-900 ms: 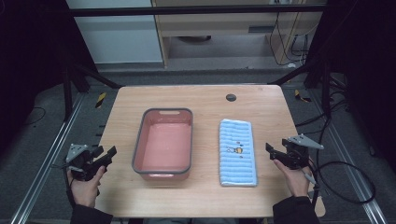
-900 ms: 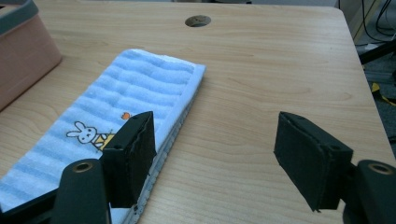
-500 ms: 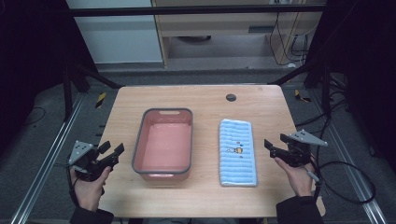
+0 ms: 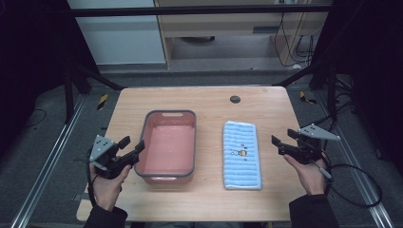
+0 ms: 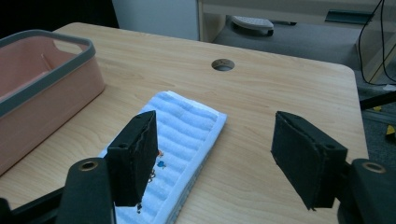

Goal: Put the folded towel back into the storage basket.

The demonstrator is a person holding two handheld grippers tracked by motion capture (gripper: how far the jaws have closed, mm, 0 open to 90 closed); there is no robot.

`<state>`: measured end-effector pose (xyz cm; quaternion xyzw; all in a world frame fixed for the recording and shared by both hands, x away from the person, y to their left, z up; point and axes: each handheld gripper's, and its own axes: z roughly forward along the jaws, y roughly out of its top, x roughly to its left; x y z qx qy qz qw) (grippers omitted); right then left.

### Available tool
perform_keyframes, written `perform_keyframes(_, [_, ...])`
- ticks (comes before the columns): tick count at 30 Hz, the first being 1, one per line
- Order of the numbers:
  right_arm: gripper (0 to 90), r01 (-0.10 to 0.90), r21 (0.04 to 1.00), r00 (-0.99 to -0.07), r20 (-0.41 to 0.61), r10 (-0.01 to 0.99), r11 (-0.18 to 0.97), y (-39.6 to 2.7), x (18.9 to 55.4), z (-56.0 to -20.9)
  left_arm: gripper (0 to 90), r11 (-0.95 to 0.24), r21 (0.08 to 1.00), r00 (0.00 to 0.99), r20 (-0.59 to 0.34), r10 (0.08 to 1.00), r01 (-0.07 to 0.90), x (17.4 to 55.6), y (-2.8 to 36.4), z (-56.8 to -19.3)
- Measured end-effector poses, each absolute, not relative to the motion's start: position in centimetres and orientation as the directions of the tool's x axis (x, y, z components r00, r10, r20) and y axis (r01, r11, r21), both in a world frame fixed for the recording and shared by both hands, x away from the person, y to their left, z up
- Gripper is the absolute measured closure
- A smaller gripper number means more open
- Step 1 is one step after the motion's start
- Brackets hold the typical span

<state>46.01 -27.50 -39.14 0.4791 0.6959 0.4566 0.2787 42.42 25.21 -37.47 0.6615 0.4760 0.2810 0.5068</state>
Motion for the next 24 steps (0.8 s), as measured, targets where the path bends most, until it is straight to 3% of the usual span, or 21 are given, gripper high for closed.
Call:
perform_keyframes(12, [34.8,0.395,0.908,-0.389,0.031,0.921,0.137,-27.8,46.8,-37.4,40.8,-0.073,0.941,0.484,-0.103,0.869,0.330,42.9,19.1,-37.0])
perform_keyframes(24, [36.2,0.395,0.909,-0.413,0.050,0.909,0.130,-27.2,48.0,-37.2,42.9,-0.110,0.939,0.540,-0.090,0.837,0.326,42.9,15.4,-37.3])
